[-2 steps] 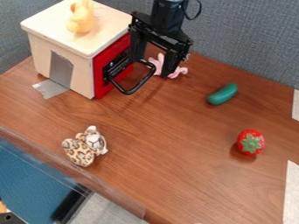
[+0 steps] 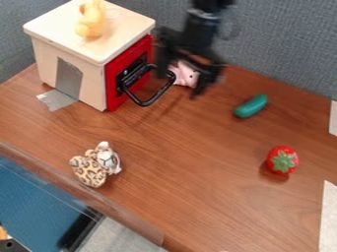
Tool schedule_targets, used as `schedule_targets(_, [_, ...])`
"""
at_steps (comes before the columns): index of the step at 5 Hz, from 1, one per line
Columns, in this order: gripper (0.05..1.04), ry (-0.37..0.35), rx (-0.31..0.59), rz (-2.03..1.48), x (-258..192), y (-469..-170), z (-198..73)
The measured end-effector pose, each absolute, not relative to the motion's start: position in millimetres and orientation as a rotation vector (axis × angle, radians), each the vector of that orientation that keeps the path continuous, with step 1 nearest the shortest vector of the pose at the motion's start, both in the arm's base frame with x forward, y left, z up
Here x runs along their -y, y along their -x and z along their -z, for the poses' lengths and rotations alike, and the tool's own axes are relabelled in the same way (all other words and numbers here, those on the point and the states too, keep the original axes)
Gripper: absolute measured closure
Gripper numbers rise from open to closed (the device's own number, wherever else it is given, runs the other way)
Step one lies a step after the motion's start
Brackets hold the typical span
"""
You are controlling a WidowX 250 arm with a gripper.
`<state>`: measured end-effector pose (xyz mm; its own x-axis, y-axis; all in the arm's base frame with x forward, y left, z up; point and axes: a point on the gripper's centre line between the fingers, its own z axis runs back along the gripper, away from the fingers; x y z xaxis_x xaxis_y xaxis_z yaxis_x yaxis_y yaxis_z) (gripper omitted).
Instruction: Move the red thing to bottom rigth of the table
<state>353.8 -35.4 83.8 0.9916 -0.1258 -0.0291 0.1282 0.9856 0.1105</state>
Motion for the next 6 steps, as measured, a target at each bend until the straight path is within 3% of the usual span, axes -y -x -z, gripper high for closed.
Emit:
schedule_targets(1, [0.083, -0.135, 0.02, 0.146, 86.8, -360.2, -83.0])
schedule_targets(3, [0.084, -0.093, 0.094, 0.175, 155.2, -375.4, -80.7])
schedule_targets(4, [0.084, -0.067, 0.102, 0.152, 170.1, -378.9, -61.6])
schedule_targets(6, [0.083, -0.089, 0.058, 0.135, 175.4, -388.3, -29.9])
